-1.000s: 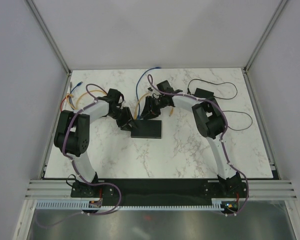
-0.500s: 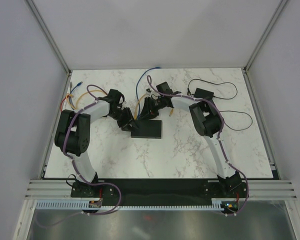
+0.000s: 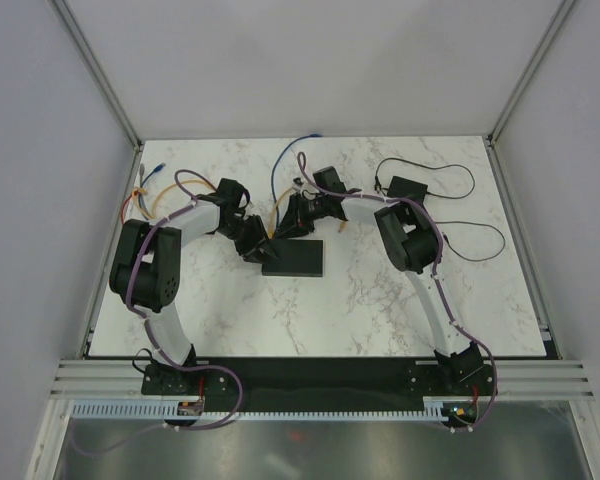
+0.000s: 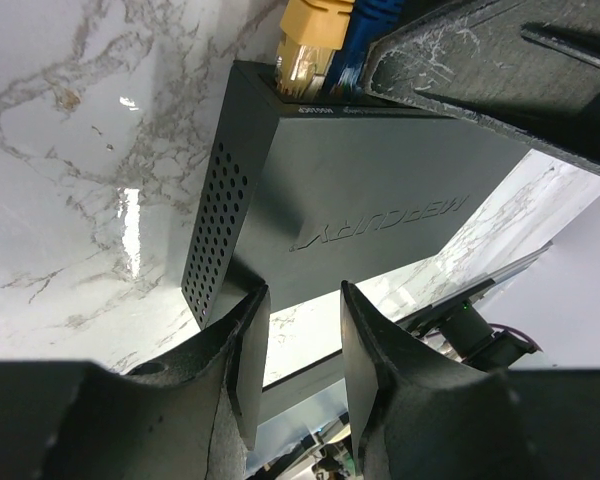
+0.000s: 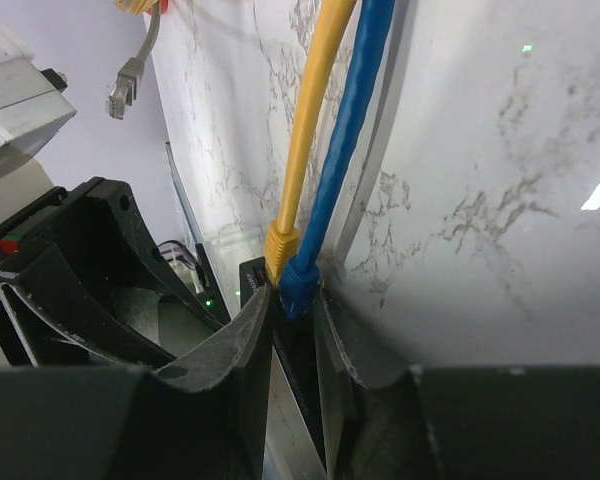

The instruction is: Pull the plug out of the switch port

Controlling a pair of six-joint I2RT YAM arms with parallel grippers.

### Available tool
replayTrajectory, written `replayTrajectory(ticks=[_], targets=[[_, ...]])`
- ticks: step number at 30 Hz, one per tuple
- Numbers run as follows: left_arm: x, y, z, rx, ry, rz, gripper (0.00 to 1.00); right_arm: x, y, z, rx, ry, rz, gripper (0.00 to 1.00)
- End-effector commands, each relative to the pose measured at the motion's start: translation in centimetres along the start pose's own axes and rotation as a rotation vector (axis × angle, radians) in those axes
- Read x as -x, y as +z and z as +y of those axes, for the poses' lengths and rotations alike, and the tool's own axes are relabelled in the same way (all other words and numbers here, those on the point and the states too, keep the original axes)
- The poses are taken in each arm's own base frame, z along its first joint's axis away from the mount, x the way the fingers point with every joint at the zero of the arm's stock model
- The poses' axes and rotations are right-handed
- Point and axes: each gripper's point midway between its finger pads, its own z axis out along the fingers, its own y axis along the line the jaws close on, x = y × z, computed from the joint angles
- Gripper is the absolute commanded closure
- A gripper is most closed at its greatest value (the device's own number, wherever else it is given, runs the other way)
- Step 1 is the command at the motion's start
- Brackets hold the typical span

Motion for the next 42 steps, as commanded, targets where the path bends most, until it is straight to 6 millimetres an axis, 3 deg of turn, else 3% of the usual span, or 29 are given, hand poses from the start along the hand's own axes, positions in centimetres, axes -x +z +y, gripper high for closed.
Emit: replayTrajectory(ticks=[1, 10, 17, 25, 33, 39, 42], targets=[[-0.3, 1.3, 2.0, 0.086, -0.023, 0.009, 0.57, -0.2, 0.4, 0.9, 0.050, -0.044, 0.007, 0.70], [-0.2, 1.3, 1.8, 0.084, -0.019, 0.011, 0.57, -0.8, 0.5, -0.1, 0.033, -0.027, 0.014, 0.69], [0.2, 1.2, 1.6, 0.086, -0.009, 0.013, 0.57, -0.4, 0.8, 0.6, 0.055, 0.010, -0.008, 1.00], [0.0, 1.1, 2.6, 0.128, -0.011, 0.002, 0.57, 1.8, 0.6, 1.4, 0.048, 0.093, -0.129, 1.00], [-1.2, 1.6, 3.7, 0.157, -0.035, 0.030, 0.57, 6.6, -0.8, 1.5, -0.069, 0.152, -0.380, 1.00], [-0.9, 1.5, 3.3, 0.147, -0.029, 0.023, 0.57, 7.5, -1.1, 1.6, -0.107, 0.119, -0.391, 1.00], [-0.7, 1.3, 2.9, 0.137, -0.014, 0.018, 0.57, 7.6, -2.8, 0.5, -0.141, 0.146, -0.379, 1.00]])
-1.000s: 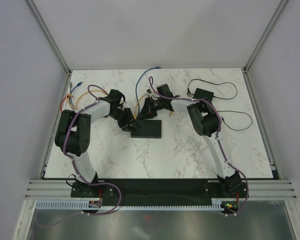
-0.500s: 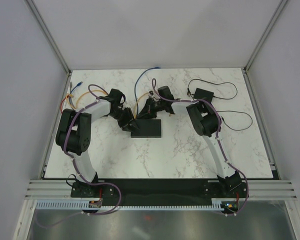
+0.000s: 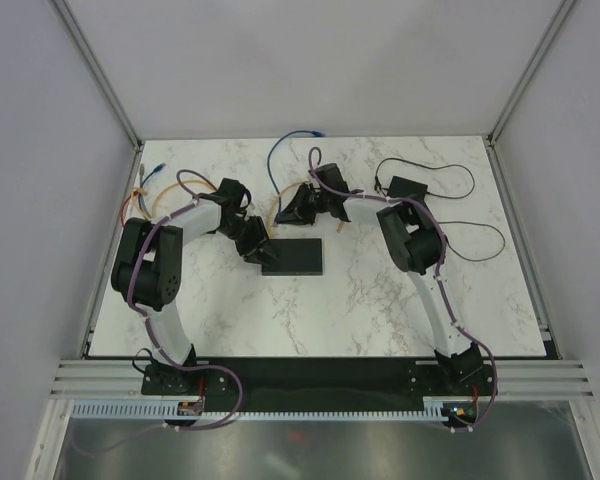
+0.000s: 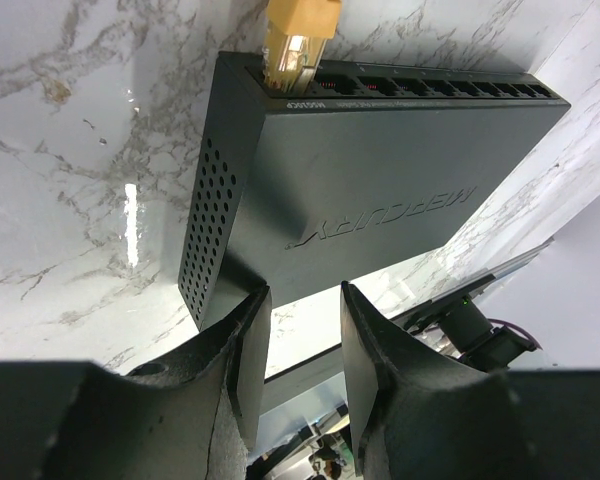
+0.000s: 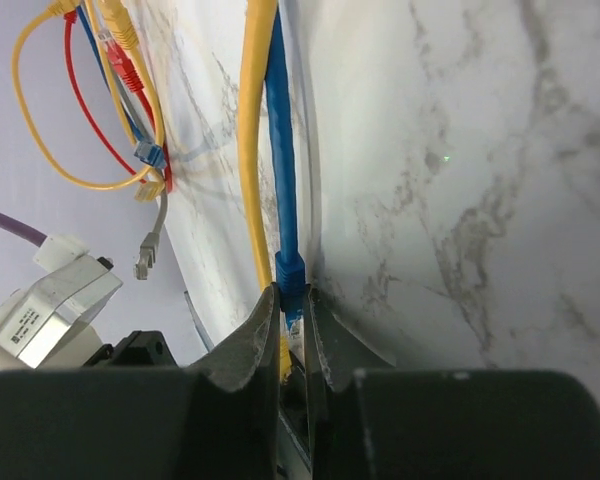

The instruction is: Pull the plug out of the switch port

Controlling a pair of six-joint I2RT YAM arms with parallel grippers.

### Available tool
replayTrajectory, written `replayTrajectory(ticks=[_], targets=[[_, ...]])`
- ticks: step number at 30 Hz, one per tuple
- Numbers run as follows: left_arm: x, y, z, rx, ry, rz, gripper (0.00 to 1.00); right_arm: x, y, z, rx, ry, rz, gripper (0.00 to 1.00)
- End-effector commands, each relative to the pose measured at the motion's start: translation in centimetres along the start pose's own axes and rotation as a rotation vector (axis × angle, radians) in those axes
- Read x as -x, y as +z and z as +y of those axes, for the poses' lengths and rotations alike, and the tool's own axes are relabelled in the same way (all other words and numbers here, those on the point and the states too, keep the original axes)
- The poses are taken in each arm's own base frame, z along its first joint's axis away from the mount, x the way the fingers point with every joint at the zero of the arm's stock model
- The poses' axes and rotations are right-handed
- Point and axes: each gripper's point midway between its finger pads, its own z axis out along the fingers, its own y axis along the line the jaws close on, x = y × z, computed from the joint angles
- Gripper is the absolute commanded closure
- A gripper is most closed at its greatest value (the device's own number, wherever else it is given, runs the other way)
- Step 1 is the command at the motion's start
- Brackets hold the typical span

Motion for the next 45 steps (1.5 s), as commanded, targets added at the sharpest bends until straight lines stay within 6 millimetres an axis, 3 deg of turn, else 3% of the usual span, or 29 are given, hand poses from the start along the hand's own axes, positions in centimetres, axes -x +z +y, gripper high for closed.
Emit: replayTrajectory(ticks=[1, 9, 16, 19, 22, 26, 33, 45], targets=[[-0.3, 1.1, 2.8, 0.123, -0.003, -0.010, 0.57, 1.9, -2.5, 1.6, 0.001, -0.017, -0.019, 1.00], [0.5, 0.3, 1.3, 0.081, 0.037, -0.032, 0.58, 1.1, -9.9, -0.3, -0.195, -0.082, 0.065, 1.00], [0.7, -0.4, 0.5, 0.056, 0.063, -0.047, 0.58, -3.6, -15.1, -1.7, -0.340, -0.143, 0.242, 1.00], [0.7, -0.6, 0.4, 0.053, 0.066, -0.053, 0.58, -5.0, -17.2, 0.6, -0.283, -0.199, 0.244, 1.00], [0.6, -0.5, 0.5, 0.056, 0.065, -0.051, 0.58, -5.2, -19.4, 4.9, -0.193, -0.268, 0.198, 1.00], [0.4, -0.4, 0.5, 0.055, 0.061, -0.045, 0.58, -4.5, -22.9, 12.2, -0.057, -0.368, 0.070, 1.00], [0.3, -0.6, 0.5, 0.053, 0.068, -0.050, 0.57, -4.8, -25.3, 18.0, 0.072, -0.294, 0.038, 1.00], [0.3, -0.3, 0.8, 0.057, 0.066, -0.043, 0.58, -6.1, -32.7, 31.5, 0.484, -0.252, -0.021, 1.00]])
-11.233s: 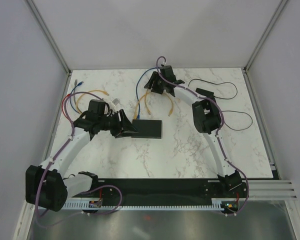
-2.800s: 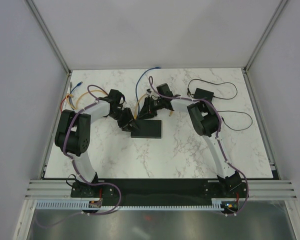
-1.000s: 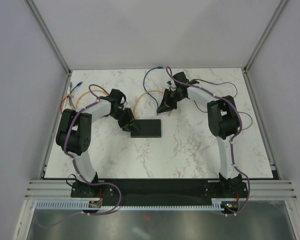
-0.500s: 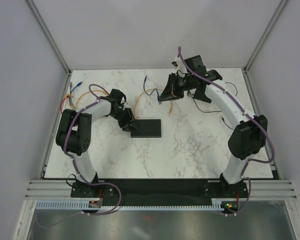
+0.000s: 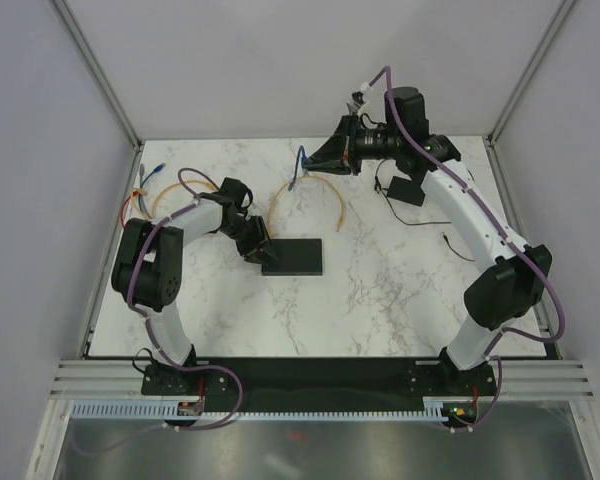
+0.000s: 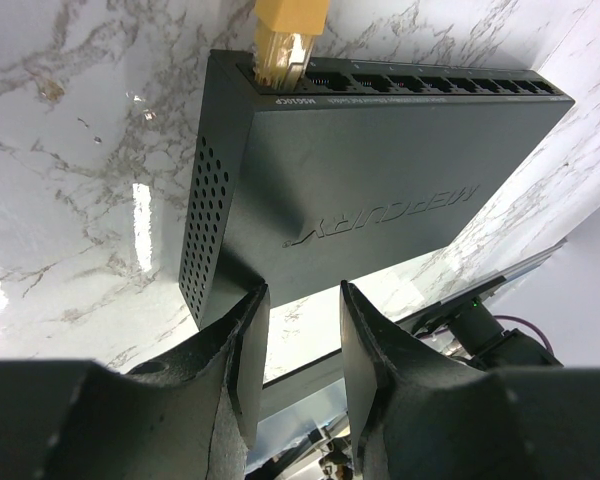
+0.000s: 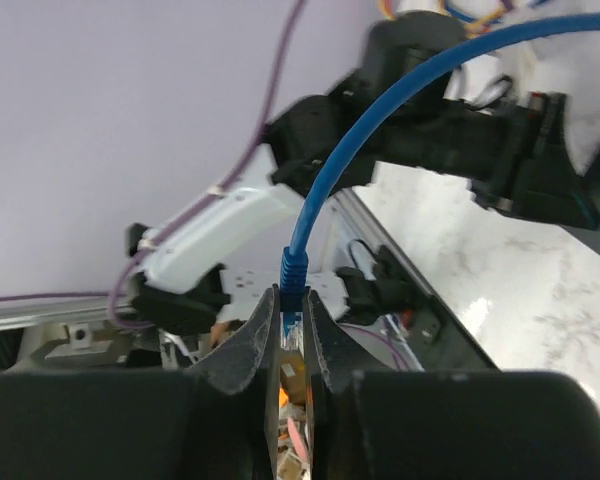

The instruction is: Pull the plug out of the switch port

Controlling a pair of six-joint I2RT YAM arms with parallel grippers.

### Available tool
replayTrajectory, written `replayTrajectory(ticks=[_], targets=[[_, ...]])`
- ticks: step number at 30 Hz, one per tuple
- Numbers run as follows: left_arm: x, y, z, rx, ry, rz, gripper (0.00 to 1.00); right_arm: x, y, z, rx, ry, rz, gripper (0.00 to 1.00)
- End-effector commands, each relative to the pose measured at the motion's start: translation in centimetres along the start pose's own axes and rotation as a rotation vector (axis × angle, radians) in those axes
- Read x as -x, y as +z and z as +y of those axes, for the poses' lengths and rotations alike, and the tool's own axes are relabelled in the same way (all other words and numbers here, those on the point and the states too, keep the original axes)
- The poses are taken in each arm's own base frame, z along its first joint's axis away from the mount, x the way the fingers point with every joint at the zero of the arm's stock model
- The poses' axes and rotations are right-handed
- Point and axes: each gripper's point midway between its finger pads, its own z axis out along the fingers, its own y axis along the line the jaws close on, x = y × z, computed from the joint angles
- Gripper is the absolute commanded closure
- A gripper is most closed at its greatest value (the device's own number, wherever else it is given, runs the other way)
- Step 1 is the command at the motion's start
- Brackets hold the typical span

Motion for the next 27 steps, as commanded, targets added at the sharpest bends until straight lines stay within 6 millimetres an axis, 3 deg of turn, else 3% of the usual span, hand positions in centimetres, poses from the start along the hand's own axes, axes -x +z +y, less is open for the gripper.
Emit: replayTrajectory(ticks=[1, 4, 10, 12, 14, 18, 19, 21, 22, 25, 26, 27], targets=[[0.3, -0.1, 0.9, 0.046, 0.044, -0.033, 0.58, 0.0, -4.4, 10.6, 0.268, -0.093, -0.069, 1.00], [0.1, 0.0, 1.1, 0.050, 0.044, -0.028, 0.57, 0.3, -5.6, 12.6, 0.352, -0.070, -0.101, 1.00], [0.1, -0.4, 0.7, 0.031, 0.058, -0.034, 0.56, 0.1, -6.5, 14.0, 0.424, -0.073, -0.094, 1.00], [-0.1, -1.2, -0.6, -0.022, 0.091, -0.029, 0.52, -0.3, -6.3, 13.5, 0.418, -0.098, -0.077, 1.00], [-0.2, -2.6, -2.6, -0.103, 0.135, -0.038, 0.41, -0.8, -6.0, 12.5, 0.406, -0.124, -0.060, 1.00], [-2.6, -8.7, -9.0, -0.399, 0.298, -0.060, 0.22, -1.5, -5.7, 10.4, 0.371, -0.170, -0.062, 1.00], [-3.8, -11.5, -10.9, -0.496, 0.364, -0.084, 0.19, -1.8, -5.6, 9.6, 0.348, -0.190, -0.063, 1.00], [-5.4, -14.3, -12.6, -0.595, 0.428, -0.106, 0.14, -2.0, -5.7, 9.3, 0.333, -0.217, -0.077, 1.00], [-6.3, -16.7, -13.8, -0.658, 0.485, -0.152, 0.12, -2.1, -5.7, 9.0, 0.328, -0.228, -0.083, 1.00], [-8.3, -19.6, -15.4, -0.767, 0.467, -0.141, 0.10, -2.7, -5.6, 8.1, 0.304, -0.221, -0.075, 1.00], [-8.7, -21.6, -16.9, -0.845, 0.448, -0.163, 0.09, -2.8, -5.7, 8.1, 0.304, -0.224, -0.075, 1.00], [-8.9, -21.5, -16.8, -0.872, 0.403, -0.151, 0.09, -2.9, -5.8, 8.1, 0.304, -0.228, -0.076, 1.00]])
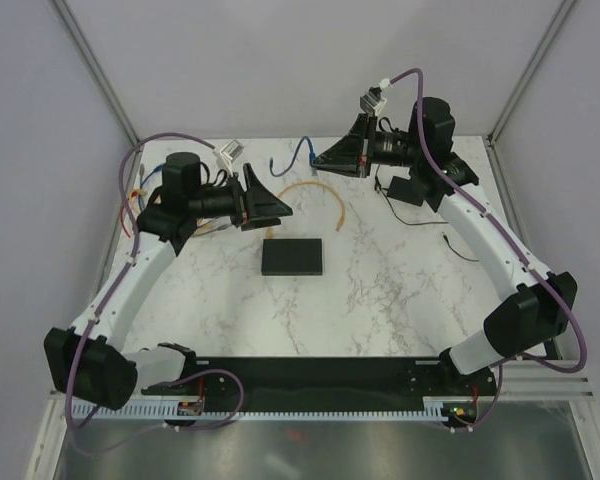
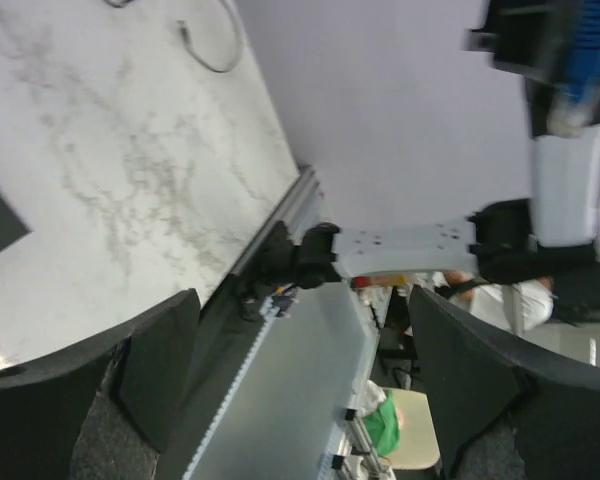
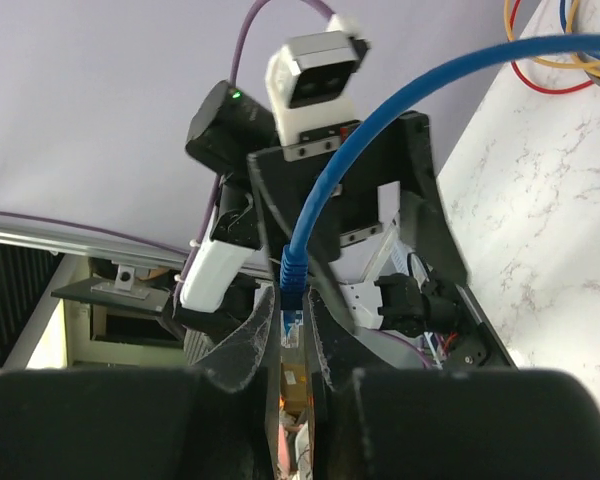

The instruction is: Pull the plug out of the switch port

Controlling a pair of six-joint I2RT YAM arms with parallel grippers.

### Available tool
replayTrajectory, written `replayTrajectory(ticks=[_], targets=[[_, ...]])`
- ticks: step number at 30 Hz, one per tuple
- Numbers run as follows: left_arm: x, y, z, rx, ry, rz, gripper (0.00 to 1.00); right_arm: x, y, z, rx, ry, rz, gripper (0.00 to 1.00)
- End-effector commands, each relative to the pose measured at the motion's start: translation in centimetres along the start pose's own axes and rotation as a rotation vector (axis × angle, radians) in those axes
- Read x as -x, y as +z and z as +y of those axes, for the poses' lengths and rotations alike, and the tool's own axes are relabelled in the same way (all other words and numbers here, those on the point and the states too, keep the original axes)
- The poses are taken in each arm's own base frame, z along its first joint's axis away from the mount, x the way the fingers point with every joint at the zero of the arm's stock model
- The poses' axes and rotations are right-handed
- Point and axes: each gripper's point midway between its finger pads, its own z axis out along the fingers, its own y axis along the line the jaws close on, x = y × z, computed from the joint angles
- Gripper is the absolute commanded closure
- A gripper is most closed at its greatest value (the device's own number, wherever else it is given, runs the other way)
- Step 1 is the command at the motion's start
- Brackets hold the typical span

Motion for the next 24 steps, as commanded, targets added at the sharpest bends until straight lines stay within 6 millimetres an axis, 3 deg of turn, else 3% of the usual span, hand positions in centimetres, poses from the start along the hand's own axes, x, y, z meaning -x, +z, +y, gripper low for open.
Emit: replayTrajectory(ticks=[1, 8, 10, 14, 18, 24], targets=[[0.0, -0.6, -4.2, -0.209, -0.106, -0.007, 0.06, -0.9, -1.4, 2.5, 0.036, -0.137, -0.015, 1.00], [3.0, -0.4, -5.3, -0.266, -0.560, -0.104, 0.04, -1.5, -1.8, 3.5, 0.052, -0.153, -0.002, 1.00], [4.0, -0.9, -6.2, -0.318, -0.599, -0.152, 0.04, -1.9, -1.9, 3.7, 0.054, -0.156, 0.001, 1.00], [7.8, -2.8, -8.6, -0.415, -0.684, -0.333, 0.00, -2.7, -2.0, 3.8, 0.057, -0.159, 0.008, 1.00], [10.1, -3.8, -11.5, -0.485, -0.657, -0.375, 0.00, -3.7, -1.9, 4.3, 0.065, -0.168, 0.017, 1.00], [11.2, -2.6, -10.3, -0.476, -0.811, -0.396, 0.00, -5.2, -1.6, 5.5, 0.092, -0.185, 0.049, 1.00]])
